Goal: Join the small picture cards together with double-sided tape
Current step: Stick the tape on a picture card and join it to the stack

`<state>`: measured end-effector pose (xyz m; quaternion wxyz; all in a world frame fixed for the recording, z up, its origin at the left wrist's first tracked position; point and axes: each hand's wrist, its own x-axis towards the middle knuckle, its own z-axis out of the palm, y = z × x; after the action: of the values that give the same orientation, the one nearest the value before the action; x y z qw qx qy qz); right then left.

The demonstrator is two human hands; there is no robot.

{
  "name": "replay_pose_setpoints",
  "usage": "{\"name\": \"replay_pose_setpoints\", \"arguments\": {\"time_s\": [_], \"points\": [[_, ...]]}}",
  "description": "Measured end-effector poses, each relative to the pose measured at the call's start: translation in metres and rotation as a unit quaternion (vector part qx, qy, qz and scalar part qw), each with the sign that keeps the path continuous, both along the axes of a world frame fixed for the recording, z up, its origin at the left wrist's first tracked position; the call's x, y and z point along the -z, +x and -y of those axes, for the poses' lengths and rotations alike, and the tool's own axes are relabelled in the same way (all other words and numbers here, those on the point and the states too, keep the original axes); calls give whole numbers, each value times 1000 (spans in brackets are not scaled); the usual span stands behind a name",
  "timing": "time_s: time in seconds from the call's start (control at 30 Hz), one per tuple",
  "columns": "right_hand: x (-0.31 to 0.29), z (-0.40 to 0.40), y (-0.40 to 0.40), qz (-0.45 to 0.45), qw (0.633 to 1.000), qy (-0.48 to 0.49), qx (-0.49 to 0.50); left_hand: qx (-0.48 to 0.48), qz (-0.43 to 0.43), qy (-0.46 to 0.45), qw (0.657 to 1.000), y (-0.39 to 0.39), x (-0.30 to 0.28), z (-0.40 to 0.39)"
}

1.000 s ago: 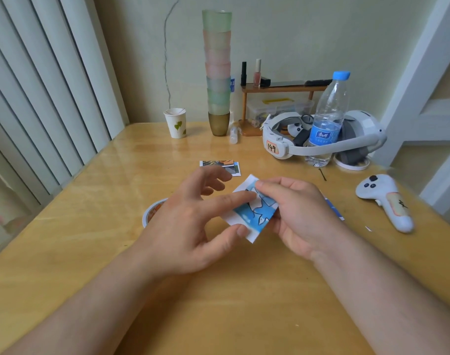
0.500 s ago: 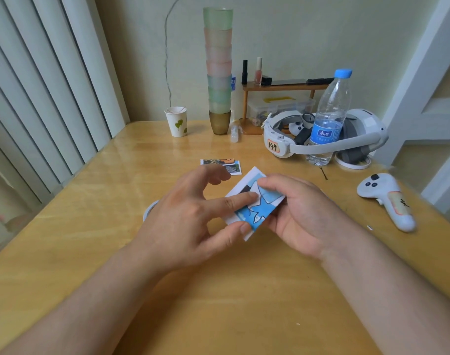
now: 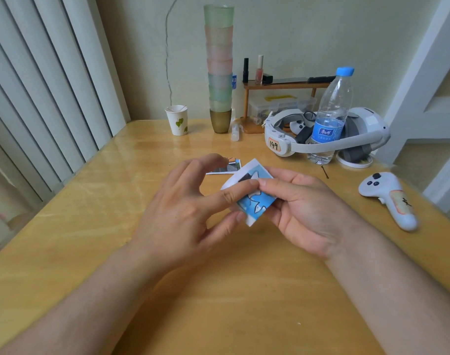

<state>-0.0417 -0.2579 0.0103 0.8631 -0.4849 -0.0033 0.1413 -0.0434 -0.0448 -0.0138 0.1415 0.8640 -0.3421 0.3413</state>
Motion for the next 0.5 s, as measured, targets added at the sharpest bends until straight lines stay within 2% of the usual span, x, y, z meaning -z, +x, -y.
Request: {"name": "replay_pose_setpoints", "arguments": {"time_s": [0.27, 0.5], "points": [[-7, -1, -3, -9, 998, 54, 37, -52, 34, 36, 997, -1, 2, 7], [-11, -2, -5, -16, 995, 64, 72, -102, 35, 65, 992, -5, 6, 16]]}}
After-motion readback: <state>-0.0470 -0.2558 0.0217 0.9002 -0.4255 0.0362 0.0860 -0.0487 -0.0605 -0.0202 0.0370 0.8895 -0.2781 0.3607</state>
